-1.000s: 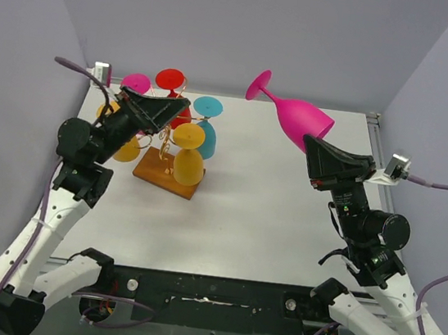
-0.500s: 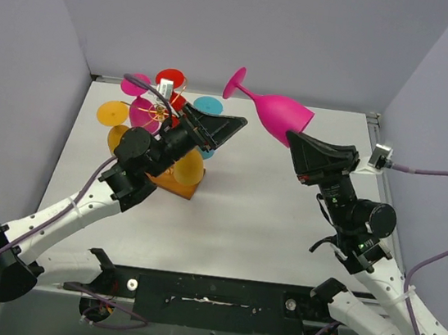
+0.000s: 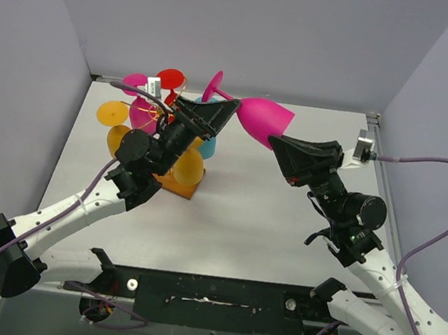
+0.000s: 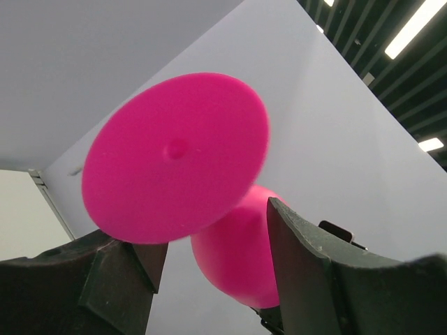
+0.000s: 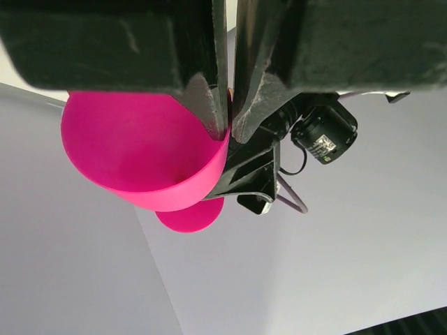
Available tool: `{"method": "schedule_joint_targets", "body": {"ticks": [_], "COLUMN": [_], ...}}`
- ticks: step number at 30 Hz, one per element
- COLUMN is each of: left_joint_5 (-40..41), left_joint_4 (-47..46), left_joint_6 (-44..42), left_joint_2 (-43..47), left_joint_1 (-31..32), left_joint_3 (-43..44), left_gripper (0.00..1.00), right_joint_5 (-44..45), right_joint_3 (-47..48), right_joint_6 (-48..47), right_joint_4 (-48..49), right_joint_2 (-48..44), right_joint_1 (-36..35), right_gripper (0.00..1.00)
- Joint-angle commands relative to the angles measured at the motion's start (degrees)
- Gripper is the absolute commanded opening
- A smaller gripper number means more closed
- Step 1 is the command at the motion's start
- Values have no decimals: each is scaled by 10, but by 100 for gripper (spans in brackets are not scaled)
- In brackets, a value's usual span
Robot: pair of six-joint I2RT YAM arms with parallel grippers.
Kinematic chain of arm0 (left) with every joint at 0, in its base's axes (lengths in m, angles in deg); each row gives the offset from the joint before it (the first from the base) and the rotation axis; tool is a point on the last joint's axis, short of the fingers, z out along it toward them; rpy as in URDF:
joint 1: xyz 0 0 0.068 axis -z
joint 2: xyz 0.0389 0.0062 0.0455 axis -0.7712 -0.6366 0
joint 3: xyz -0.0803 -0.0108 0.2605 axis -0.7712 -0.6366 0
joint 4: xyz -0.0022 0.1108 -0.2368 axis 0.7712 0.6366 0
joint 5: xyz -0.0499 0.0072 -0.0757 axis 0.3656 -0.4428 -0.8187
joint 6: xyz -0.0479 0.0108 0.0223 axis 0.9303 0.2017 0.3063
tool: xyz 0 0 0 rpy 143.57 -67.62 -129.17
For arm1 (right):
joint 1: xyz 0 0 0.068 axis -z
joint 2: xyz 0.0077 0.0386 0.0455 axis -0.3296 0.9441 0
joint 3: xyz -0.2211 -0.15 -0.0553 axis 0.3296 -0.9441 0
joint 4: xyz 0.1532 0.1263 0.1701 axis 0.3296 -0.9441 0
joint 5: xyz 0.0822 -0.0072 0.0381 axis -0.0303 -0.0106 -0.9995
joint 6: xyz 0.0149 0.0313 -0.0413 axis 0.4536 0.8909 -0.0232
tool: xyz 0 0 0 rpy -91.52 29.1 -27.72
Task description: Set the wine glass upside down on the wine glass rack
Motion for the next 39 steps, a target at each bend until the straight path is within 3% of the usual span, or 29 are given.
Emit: {"method": "schedule_joint_targets", "body": {"ticks": [1,8,15,25,28,30,35,39], "left_joint_5": [38,51,47,42,40,37,32,34], "left_joint_4": [-42,-64,-72,-86,-86,-84,-66,-34], "left_joint_6": [-1,13,14,3,-7,-16,-50,-108], "left_joint_2": [3,7,6,9,12,13,17,34], "left_joint_1": [0,0,0,-1,-1,-1,-1,-1], "left_joint_3": [17,13,20,19,20,24,34,39], "left_gripper": [52,36,27,0,0,0,0,0], "right_joint_5": [-56,-91,-150,-178,-173,-168,-131,-76], "right_joint_3": [17,15,19,18,21,26,42,54], "right_joint_6": [22,25,38,50,50,49,34,14], "right_joint_4": [51,39,24,9,0,-11,-74,-147], "right_joint_2": [1,9,22,21,18,17,10,-9], "right_joint_1": [-5,-6,-5,-5,-6,-6,-5,-5], "right_gripper": [0,0,0,0,1,12,56,72]}}
